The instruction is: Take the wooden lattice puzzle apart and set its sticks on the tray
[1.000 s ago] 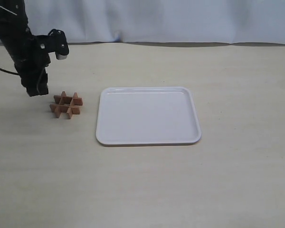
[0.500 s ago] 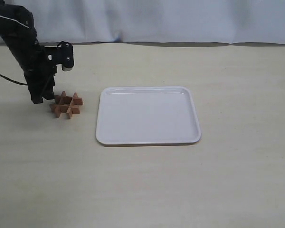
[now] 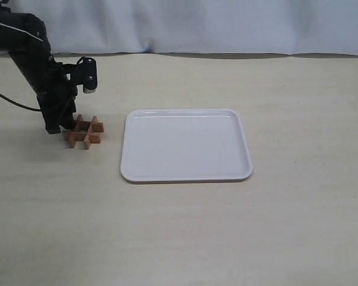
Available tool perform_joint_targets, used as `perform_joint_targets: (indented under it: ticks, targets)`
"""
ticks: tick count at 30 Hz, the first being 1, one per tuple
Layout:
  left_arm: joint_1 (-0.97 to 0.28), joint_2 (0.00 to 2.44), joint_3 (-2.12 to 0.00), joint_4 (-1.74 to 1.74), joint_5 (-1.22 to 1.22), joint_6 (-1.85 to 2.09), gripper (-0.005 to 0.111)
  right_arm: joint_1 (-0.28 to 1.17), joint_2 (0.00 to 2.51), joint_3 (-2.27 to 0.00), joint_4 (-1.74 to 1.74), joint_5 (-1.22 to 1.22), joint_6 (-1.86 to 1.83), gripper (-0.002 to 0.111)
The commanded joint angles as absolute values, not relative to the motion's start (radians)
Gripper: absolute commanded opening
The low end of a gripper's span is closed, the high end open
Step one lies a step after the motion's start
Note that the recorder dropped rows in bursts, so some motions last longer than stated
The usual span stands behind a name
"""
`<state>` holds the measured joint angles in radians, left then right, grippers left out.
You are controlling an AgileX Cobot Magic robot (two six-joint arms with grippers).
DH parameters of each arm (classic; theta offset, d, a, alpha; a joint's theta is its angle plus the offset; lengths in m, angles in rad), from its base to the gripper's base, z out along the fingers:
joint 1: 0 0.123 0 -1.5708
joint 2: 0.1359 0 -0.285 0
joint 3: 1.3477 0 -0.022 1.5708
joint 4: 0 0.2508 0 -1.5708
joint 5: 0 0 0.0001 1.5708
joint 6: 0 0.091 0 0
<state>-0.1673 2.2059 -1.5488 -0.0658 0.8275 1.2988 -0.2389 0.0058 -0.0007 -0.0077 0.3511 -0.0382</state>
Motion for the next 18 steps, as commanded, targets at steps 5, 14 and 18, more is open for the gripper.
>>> perform_joint_targets:
  ticks: [5,14,18]
  targets:
    - [-0.174,2.206,-1.548,-0.136,0.847,1.356,0.042,-0.243,0.0,0.0,-0.008,0.342,-0.038,0.004]
    - [-0.174,2.206,-1.548,-0.124,0.893,1.356,0.008,-0.243,0.0,0.0,-0.008,0.342,-0.038,0.004]
    - [-0.174,2.206,-1.548,-0.122,0.906,1.356,0.0,-0.243,0.0,0.0,-0.008,0.342,-0.038,0.004]
